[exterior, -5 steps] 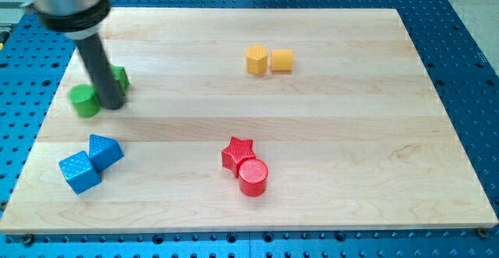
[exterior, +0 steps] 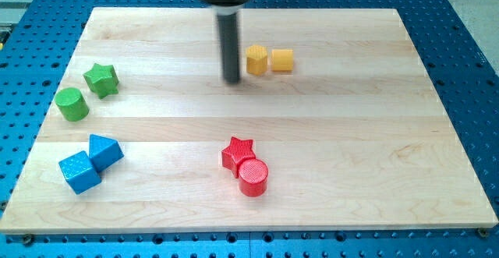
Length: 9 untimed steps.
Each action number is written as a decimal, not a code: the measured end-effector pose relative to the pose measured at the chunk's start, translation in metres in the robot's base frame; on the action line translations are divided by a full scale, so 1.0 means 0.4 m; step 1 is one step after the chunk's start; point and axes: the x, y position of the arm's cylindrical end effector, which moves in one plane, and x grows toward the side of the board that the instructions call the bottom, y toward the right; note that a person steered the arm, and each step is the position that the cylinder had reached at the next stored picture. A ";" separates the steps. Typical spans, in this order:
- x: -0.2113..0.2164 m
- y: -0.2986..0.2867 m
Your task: Push both the yellow blocks towards the top right side of the board
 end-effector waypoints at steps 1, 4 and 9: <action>-0.136 0.122; -0.193 0.139; -0.076 0.110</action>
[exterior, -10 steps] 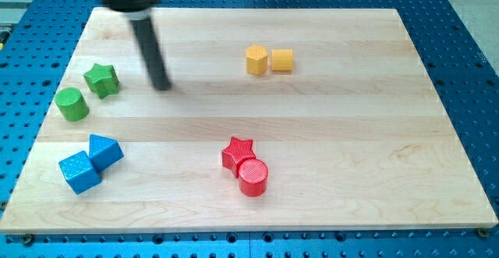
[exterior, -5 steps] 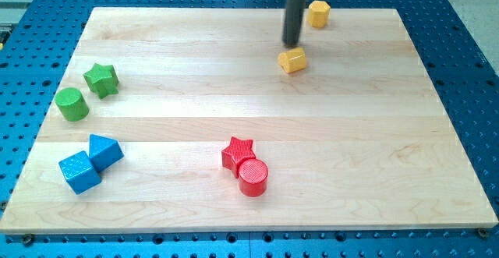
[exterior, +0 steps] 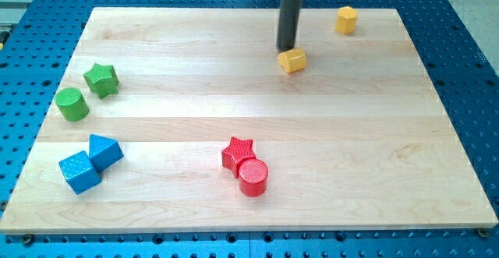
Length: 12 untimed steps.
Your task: Push both the yellow blocks towards the top right side of the board
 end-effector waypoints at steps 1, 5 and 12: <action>0.102 -0.069; -0.014 0.275; 0.408 0.472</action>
